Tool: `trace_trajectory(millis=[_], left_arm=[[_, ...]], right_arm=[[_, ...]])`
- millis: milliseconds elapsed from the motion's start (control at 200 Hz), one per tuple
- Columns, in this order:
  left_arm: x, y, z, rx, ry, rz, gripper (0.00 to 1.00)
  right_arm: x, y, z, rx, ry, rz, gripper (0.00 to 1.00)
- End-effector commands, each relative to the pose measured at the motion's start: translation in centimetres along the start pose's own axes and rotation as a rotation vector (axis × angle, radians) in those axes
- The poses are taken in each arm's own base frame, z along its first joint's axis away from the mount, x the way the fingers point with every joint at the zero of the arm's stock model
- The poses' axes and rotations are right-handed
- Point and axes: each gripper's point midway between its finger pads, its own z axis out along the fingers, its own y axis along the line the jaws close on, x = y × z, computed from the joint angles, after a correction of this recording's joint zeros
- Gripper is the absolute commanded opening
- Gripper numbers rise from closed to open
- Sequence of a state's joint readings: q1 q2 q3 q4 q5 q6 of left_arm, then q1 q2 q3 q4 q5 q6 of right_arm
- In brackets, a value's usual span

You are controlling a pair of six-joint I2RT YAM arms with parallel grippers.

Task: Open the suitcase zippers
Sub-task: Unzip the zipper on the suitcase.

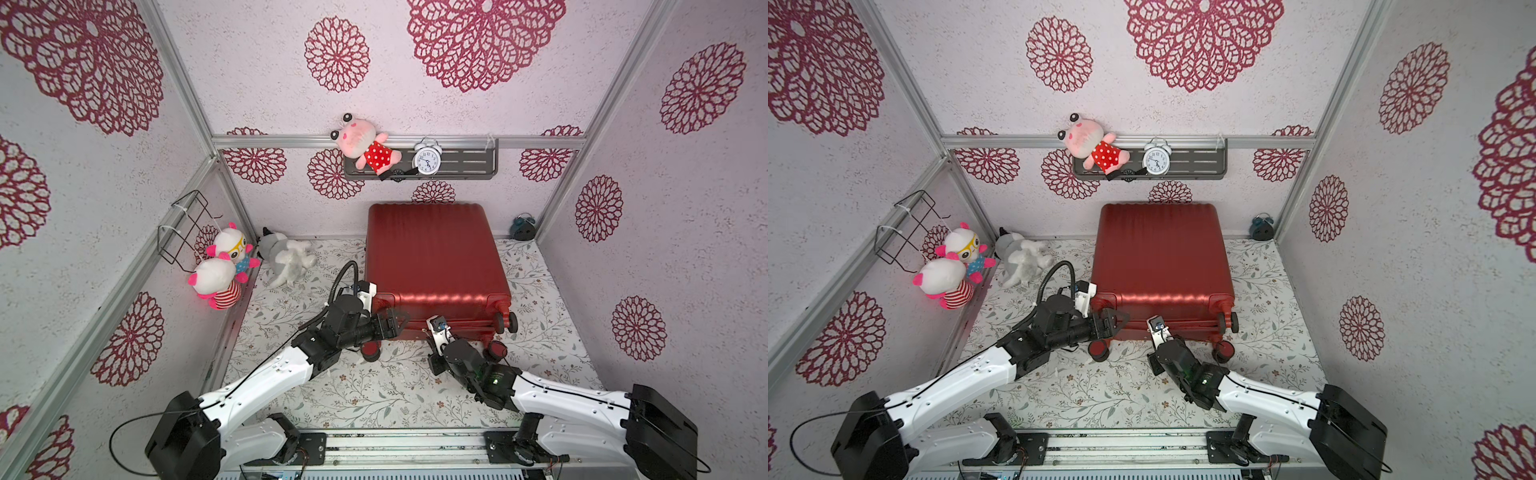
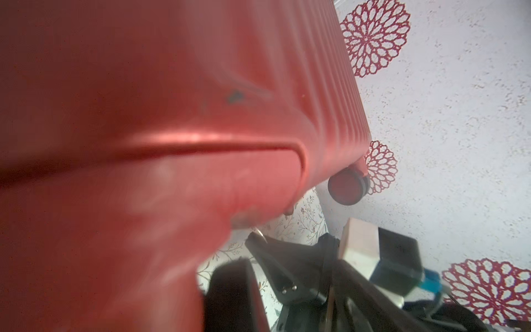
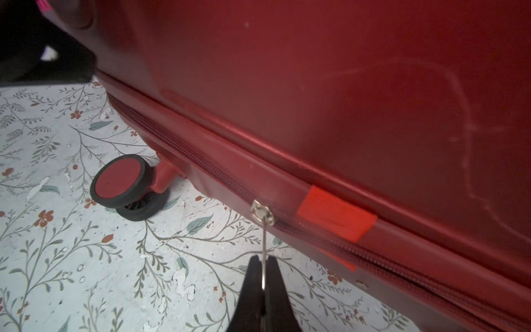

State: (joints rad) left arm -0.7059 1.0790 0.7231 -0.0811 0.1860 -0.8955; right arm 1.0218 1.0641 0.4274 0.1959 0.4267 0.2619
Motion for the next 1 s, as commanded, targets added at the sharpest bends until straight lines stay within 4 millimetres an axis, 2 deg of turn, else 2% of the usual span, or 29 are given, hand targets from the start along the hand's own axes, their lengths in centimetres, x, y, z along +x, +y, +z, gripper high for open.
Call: trace_trajectory(millis=[0, 145, 245, 310, 395, 430, 740, 966, 996], left_arm=[[-1.7, 1.0, -4.0, -0.072, -0.108, 0.038, 0.97], [-2.5, 4.4, -8.9, -0.173, -0.224, -0.009, 0.97], [-2.2, 7.2, -9.3, -0.191, -0.254, -0.086, 0.89], [-1.6, 8.8, -8.2, -0.19, -0.236, -0.13, 0.8], [-1.1, 10.9, -6.4, -0.208, -0.218, -0.165, 0.61], [-0.8, 11.5, -5.5, -0.208, -0.207, -0.176, 0.58], [-0.2, 14.1, 1.4, -0.175, -0.126, -0.202, 0.48], [-0.1, 14.4, 5.9, -0.16, -0.103, -0.183, 0.45], [-0.1, 14.2, 6.5, -0.152, -0.1, -0.181, 0.45]], right_arm=[[1.6, -1.2, -1.0, 0.021, 0.027, 0.012, 0.0], [0.7, -0.5, -1.4, -0.036, -0.038, 0.038, 0.0], [0.1, 0.7, -1.3, -0.091, -0.05, 0.033, 0.0], [-0.3, 1.6, -1.2, -0.122, -0.053, 0.022, 0.0], [-0.8, 3.1, -1.2, -0.164, -0.056, -0.006, 0.0], [-0.9, 3.6, -1.2, -0.172, -0.055, -0.02, 0.0], [-1.9, 6.8, -0.8, -0.222, -0.074, -0.076, 0.0], [-3.1, 9.2, -0.3, -0.244, -0.112, -0.07, 0.0], [-3.0, 10.6, -0.7, -0.272, -0.116, -0.084, 0.0]])
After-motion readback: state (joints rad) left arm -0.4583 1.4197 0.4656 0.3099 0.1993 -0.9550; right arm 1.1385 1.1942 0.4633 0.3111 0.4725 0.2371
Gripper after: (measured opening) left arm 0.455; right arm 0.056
